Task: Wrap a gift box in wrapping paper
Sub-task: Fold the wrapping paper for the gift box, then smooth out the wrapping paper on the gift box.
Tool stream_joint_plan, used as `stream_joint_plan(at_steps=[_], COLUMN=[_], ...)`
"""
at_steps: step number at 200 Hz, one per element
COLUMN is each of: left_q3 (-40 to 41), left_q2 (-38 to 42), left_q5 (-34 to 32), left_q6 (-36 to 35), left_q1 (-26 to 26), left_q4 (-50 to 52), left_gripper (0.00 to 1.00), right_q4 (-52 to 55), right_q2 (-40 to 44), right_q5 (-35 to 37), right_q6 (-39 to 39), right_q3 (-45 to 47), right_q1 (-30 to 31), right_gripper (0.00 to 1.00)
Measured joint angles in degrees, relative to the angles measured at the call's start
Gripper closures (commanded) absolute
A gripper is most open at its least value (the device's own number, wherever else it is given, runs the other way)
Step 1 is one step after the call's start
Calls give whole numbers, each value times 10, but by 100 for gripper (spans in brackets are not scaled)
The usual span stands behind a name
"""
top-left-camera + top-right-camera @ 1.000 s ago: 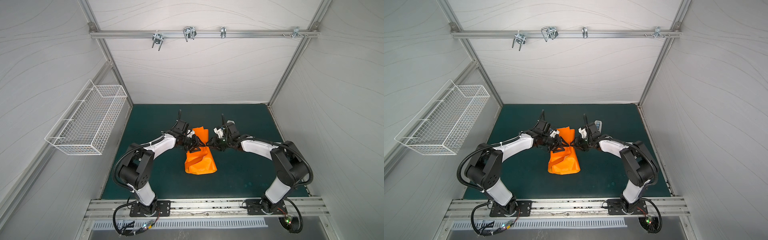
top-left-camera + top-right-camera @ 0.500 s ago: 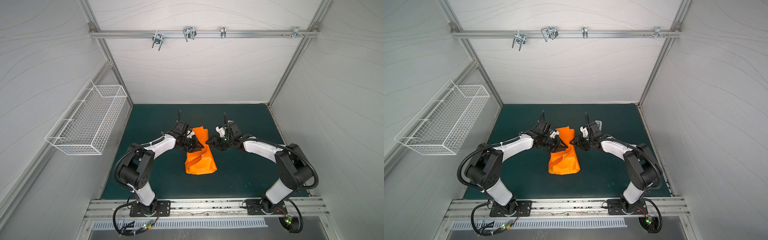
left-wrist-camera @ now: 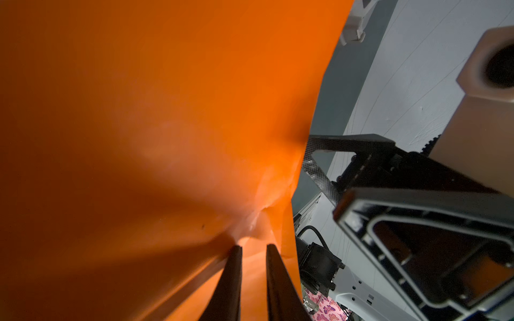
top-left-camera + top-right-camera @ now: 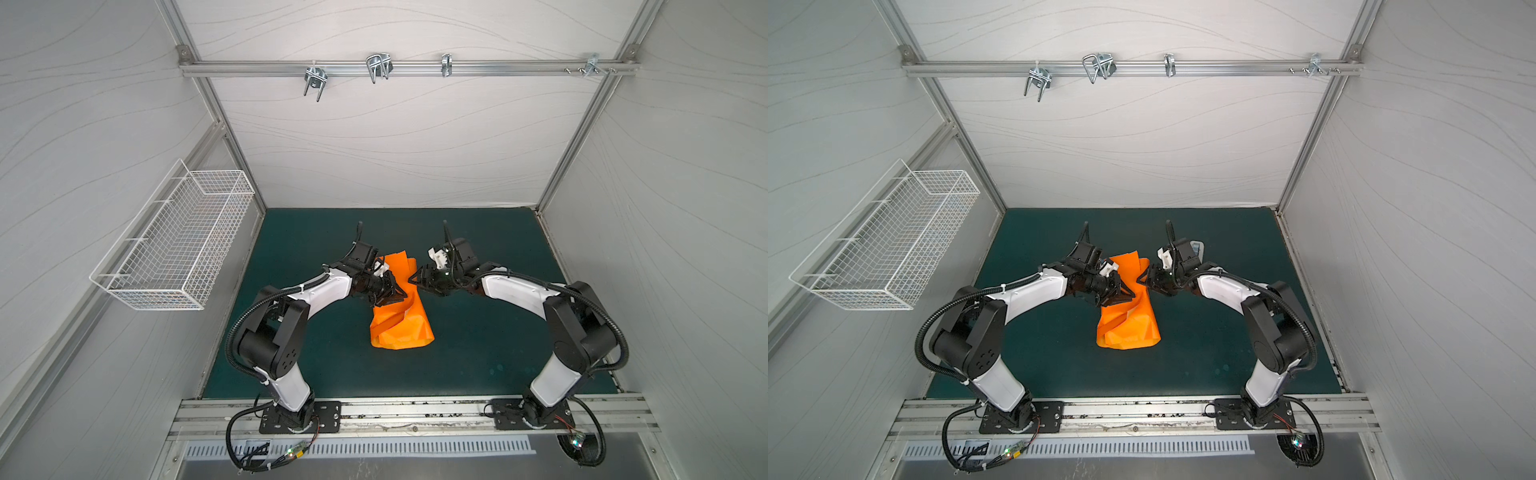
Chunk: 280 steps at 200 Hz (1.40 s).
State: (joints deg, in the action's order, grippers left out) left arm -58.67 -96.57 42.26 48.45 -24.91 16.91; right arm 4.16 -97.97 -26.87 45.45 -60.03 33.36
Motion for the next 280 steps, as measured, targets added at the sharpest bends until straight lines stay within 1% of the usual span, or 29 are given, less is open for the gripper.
stream_joint_plan(at_steps=[30, 45, 59, 82, 93, 105, 125, 148, 175, 190, 212, 230, 240, 250, 262, 280], left_q3=[0, 0, 0, -4, -11, -21, -31, -24, 28, 66, 107, 138, 158, 176, 189, 198], left_q2=[0, 0, 0, 1, 5, 15, 47, 110, 187, 215, 235, 256, 269, 278, 276, 265], left_q5=[0, 0, 0, 3, -3, -17, -54, -103, -149, -176, -224, -257, -265, -267, -269, -270], left_q6=[0, 0, 0, -6, -8, -20, -37, -51, -53, -52, -49, -42, -35, -31, -24, -17], left_q1=[0, 0, 0, 0, 0, 0, 0, -2, -12, -30, -59, -71, -72, -74, -78, -97], left_q4=[0, 0, 0, 6, 17, 47, 98, 144, 164, 175, 202, 209, 204, 200, 197, 189], left_gripper=[81, 79, 73, 56, 52, 51, 50, 49, 48, 48, 48, 44, 44, 45, 46, 46], right_q4=[2, 6, 6, 5, 5, 5, 4, 3, 2, 2, 2, 2, 2, 2, 2, 2], right_q2=[-25, -29, -30, -30, -30, -30, -30, -30, -30, -30, -30, -30, -30, -30, -30, -30], right_q5=[0, 0, 0, 1, 1, 3, 3, 3, 3, 3, 3, 3, 4, 5, 5, 5], right_q6=[0, 0, 0, 0, 0, 0, 0, 0, 0, 0, 0, 0, 0, 0, 0, 0], right_q3=[-10, -10, -10, -9, -7, -5, -3, 0, 0, 0, 0, 0, 1, 1, 1, 1], right_q1=[3, 6, 9, 12, 12, 12, 12, 12, 12, 12, 14, 15, 15, 16, 16, 16], right_gripper=[49, 52, 54, 57, 57, 57, 57, 57, 57, 57, 57, 57, 57, 57, 57, 57])
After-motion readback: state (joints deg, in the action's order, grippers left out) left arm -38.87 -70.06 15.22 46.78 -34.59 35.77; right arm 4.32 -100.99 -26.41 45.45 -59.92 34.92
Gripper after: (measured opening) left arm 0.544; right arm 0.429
